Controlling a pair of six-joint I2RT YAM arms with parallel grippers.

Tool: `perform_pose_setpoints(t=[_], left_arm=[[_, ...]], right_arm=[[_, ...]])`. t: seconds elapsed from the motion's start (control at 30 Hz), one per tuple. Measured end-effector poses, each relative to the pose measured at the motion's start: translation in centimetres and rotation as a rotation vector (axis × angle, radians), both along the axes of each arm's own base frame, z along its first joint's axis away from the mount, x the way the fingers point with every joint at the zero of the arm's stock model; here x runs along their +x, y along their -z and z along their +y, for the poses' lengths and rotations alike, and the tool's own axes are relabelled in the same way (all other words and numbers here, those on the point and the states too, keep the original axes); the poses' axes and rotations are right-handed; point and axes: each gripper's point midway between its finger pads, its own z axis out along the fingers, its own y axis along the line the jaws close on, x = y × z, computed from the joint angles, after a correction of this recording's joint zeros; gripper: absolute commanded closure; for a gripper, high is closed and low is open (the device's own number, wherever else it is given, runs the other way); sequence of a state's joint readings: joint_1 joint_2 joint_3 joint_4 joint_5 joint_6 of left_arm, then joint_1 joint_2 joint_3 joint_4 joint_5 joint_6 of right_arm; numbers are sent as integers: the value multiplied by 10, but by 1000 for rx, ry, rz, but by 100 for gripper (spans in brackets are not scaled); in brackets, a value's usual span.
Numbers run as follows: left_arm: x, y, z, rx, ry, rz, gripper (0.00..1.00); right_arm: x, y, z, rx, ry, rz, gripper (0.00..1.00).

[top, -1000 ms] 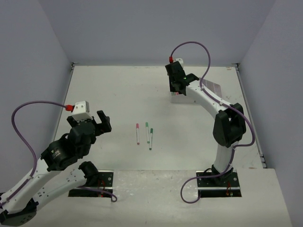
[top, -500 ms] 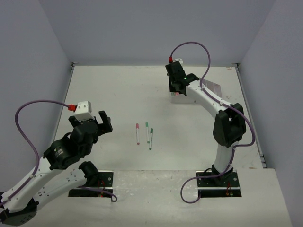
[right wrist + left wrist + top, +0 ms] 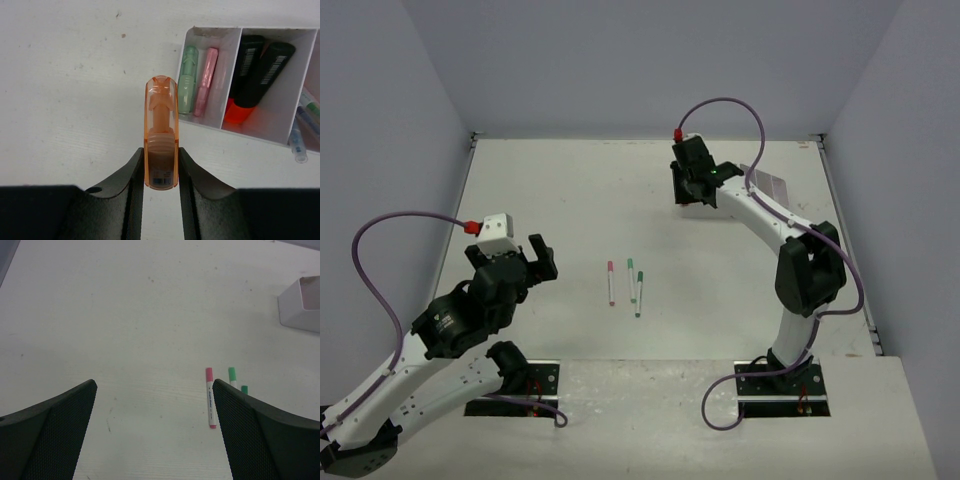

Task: Sort the stationery into containers
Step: Place the stationery in the storage box.

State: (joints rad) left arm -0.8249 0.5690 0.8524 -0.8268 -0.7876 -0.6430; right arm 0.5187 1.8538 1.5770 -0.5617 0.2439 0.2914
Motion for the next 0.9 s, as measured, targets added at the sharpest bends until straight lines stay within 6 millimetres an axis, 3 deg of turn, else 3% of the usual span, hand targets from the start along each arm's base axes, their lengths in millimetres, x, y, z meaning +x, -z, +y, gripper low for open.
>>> perform_pose_setpoints(t=[0.23, 0.63, 0.9], left_arm=[[0, 0, 0, 0, 0, 0, 0], [0, 0, 0, -1, 2, 0, 0], [0, 0, -1, -3, 3, 0, 0]], right_arm=[[-9, 3, 14, 39, -49, 28, 100], [-39, 6, 5, 77, -53, 49, 100], [-45, 5, 16, 112, -92, 61, 100]])
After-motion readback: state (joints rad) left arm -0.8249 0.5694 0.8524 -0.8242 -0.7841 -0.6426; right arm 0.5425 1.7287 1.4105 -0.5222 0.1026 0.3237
